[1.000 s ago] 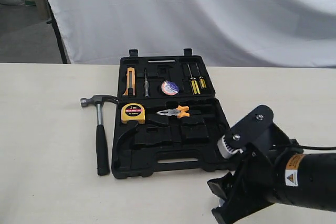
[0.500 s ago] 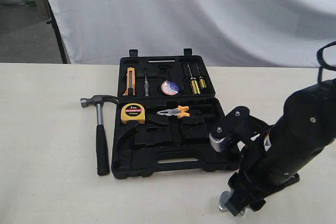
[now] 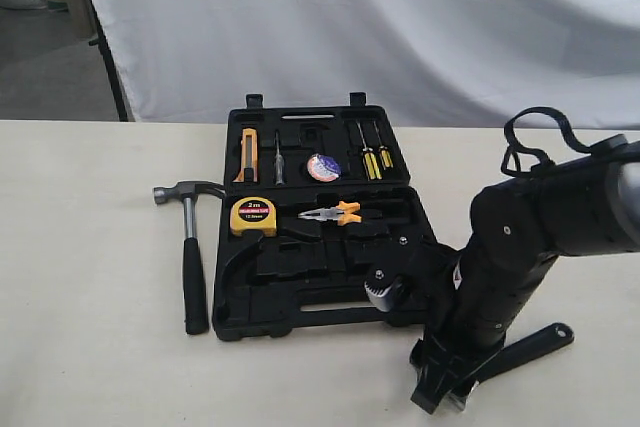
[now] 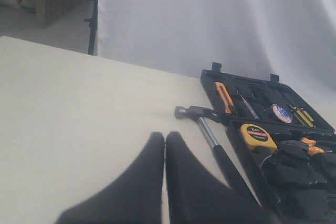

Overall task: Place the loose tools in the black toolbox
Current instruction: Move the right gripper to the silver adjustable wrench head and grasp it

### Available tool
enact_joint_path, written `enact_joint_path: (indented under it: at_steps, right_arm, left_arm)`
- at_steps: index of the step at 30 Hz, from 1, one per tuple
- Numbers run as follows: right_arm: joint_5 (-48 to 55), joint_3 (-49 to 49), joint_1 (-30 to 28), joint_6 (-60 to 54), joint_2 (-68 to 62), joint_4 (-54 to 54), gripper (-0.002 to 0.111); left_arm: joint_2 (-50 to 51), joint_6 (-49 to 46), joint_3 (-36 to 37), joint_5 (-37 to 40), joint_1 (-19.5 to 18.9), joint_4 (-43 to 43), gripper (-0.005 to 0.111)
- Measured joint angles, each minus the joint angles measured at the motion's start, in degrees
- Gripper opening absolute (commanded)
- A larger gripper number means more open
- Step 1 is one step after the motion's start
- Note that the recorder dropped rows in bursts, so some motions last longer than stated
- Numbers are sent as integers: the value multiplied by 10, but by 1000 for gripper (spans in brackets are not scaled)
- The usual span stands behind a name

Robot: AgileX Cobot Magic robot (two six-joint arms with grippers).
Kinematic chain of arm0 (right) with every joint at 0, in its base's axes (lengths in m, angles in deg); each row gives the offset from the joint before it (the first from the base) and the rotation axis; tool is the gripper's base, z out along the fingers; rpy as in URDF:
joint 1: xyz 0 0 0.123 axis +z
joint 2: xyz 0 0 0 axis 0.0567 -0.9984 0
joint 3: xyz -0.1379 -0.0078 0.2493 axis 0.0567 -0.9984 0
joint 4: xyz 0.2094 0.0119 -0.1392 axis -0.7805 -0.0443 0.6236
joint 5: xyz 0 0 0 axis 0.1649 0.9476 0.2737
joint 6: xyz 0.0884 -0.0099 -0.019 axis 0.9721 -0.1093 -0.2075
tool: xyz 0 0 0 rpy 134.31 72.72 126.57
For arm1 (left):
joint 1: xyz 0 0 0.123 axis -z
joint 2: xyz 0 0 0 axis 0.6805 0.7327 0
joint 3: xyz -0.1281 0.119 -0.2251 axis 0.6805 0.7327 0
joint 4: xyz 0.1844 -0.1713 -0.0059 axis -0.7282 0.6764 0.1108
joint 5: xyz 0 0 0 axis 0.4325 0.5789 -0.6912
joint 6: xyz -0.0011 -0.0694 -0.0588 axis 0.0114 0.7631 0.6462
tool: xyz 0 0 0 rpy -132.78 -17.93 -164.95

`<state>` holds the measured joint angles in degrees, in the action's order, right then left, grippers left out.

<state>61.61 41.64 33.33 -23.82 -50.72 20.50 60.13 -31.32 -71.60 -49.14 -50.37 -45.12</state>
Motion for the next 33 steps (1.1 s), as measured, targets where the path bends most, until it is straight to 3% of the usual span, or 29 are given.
enact_joint_path:
  at_steps: [10, 21, 33]
  right_arm:
    - [10, 9, 0, -14, -11, 0, 59]
    - [0, 2, 0, -10, 65, 13, 59]
    - [9, -6, -1, -4, -26, 9, 58]
  left_arm:
    - [0, 0, 0, 0, 0, 0, 1]
    - [0, 0, 0, 0, 0, 0, 1]
    - [0, 0, 0, 0, 0, 0, 1]
